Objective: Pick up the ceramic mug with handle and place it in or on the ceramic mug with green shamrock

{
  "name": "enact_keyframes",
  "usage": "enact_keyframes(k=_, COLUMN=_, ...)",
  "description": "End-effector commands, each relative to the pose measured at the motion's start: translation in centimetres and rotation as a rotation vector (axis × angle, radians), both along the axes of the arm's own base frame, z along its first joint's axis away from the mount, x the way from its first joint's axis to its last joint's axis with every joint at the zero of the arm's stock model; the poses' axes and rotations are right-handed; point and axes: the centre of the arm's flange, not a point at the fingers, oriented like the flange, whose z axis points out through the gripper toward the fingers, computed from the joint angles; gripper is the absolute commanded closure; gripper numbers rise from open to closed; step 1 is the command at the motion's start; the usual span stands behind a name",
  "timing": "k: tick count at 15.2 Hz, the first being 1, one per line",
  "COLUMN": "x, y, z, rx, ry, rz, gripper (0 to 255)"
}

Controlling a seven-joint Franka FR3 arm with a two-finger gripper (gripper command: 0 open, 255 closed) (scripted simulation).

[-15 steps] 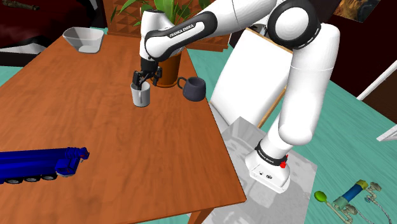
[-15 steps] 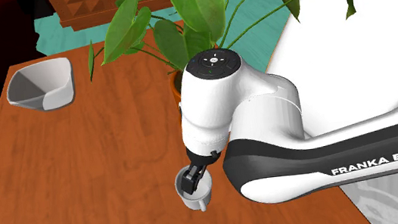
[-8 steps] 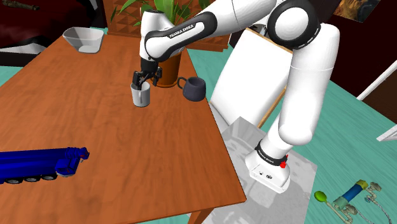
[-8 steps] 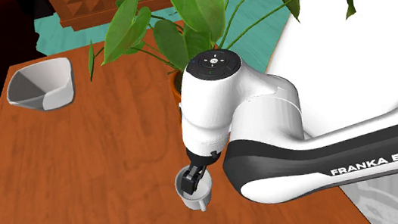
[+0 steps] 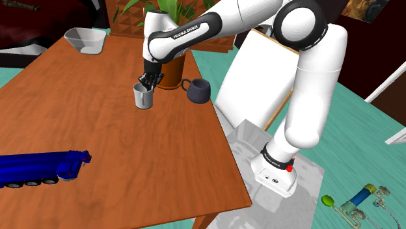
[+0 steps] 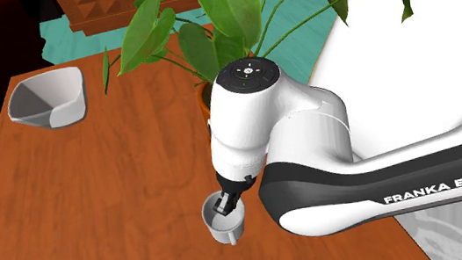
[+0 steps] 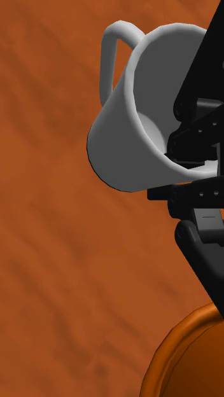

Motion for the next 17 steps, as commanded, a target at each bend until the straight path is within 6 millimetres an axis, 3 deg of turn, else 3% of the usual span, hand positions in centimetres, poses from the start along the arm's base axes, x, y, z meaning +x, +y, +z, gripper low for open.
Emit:
enact_keyframes(k=1, x=0.0, y=0.0, z=0.0, rx=0.0, ry=0.0, rz=0.0, gripper=255)
enact_keyframes(k=17, x=0.0, y=0.0, z=7.9, rx=0.0, ry=0.0, rz=0.0, gripper=255)
